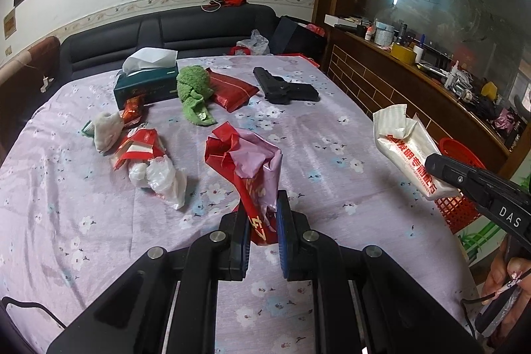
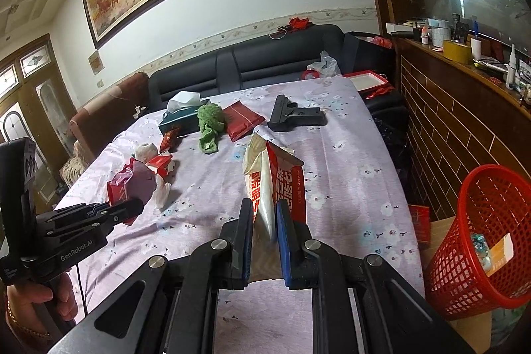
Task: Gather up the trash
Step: 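Lift and carry the wrapper and paper bag over the red wastebasket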
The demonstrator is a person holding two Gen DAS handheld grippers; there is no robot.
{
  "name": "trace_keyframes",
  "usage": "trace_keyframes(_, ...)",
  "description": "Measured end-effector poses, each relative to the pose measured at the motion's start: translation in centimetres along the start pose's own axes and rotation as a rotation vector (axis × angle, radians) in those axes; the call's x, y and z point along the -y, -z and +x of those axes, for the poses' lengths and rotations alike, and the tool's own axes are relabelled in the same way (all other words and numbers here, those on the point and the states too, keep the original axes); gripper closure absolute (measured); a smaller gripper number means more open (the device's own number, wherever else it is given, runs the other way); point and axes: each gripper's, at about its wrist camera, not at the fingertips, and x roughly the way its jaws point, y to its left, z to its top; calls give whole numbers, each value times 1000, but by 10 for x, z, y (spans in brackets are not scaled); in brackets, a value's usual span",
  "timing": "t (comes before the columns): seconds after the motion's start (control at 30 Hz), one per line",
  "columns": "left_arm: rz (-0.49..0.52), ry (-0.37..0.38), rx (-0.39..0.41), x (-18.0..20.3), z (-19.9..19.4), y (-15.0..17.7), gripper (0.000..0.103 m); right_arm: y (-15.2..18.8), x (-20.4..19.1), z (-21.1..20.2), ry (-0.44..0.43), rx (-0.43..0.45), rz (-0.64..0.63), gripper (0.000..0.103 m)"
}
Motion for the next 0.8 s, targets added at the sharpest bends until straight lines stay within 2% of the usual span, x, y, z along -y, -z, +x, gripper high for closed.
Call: trace_keyframes(0.8, 81, 45, 10, 44, 2, -15, 90, -2, 32, -32, 37, 47, 41, 89)
